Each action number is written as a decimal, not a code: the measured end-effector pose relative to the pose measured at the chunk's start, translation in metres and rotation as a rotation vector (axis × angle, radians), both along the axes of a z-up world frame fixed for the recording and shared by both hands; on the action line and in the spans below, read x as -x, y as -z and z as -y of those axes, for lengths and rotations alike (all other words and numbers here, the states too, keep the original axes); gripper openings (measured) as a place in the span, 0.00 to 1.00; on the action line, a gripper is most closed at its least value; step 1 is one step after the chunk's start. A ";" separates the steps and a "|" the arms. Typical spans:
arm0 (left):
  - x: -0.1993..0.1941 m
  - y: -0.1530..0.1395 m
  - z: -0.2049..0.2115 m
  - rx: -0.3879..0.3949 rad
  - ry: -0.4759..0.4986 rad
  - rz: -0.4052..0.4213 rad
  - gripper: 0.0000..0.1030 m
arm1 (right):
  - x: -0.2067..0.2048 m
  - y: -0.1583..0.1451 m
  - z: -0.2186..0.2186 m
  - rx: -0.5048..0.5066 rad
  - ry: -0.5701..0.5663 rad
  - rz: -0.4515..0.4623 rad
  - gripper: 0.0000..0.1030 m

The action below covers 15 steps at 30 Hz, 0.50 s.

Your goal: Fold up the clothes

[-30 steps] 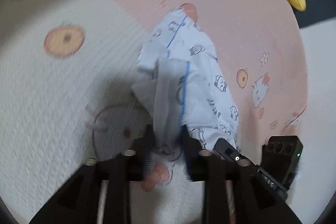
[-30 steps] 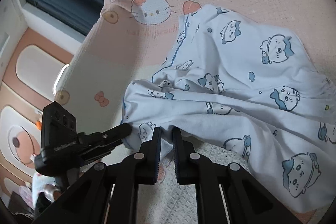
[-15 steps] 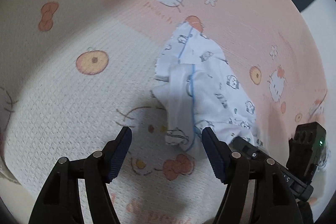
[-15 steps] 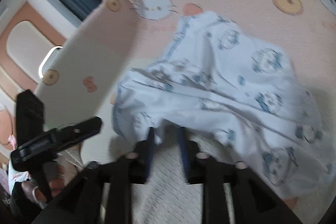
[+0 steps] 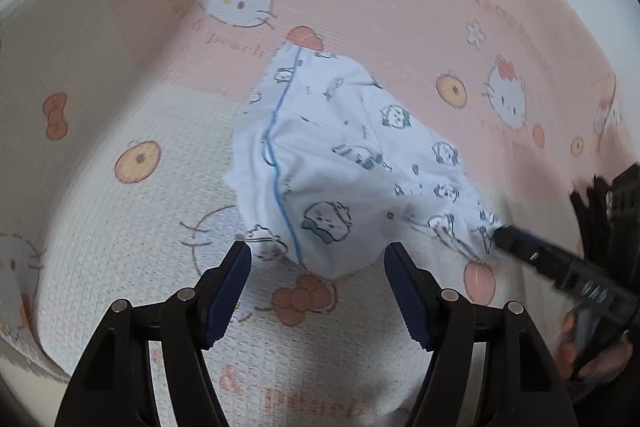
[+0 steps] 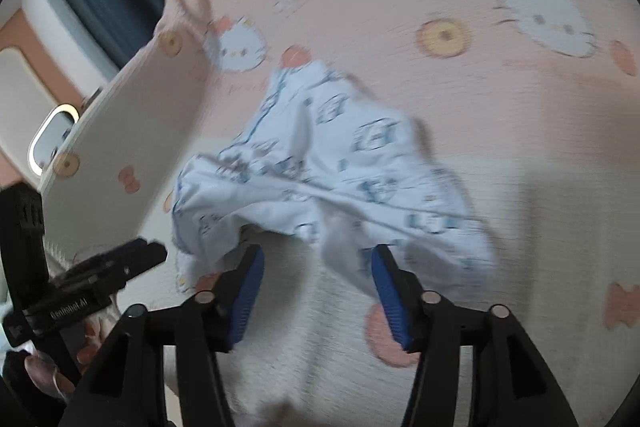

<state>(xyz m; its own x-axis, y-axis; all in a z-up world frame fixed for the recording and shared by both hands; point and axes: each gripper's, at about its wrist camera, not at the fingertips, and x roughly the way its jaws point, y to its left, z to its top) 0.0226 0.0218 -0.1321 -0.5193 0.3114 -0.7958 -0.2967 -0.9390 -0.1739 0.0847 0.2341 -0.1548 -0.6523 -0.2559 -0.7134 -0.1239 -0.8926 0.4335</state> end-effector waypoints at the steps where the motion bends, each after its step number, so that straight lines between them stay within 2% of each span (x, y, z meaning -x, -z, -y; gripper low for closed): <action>1: 0.001 0.002 -0.002 0.009 0.003 0.005 0.65 | -0.002 -0.001 -0.004 -0.001 0.013 0.003 0.55; 3: 0.004 0.006 -0.005 0.013 0.010 0.018 0.65 | -0.004 -0.002 -0.011 -0.016 0.026 0.017 0.56; 8: 0.008 0.014 -0.014 0.015 0.028 0.047 0.65 | -0.006 -0.002 -0.010 -0.202 -0.015 0.083 0.57; 10: 0.008 0.017 -0.019 0.031 0.038 0.047 0.65 | -0.008 0.001 -0.013 -0.239 -0.022 0.097 0.59; 15: 0.005 0.031 -0.035 0.139 0.072 0.027 0.65 | -0.010 0.010 -0.011 -0.296 -0.045 0.118 0.59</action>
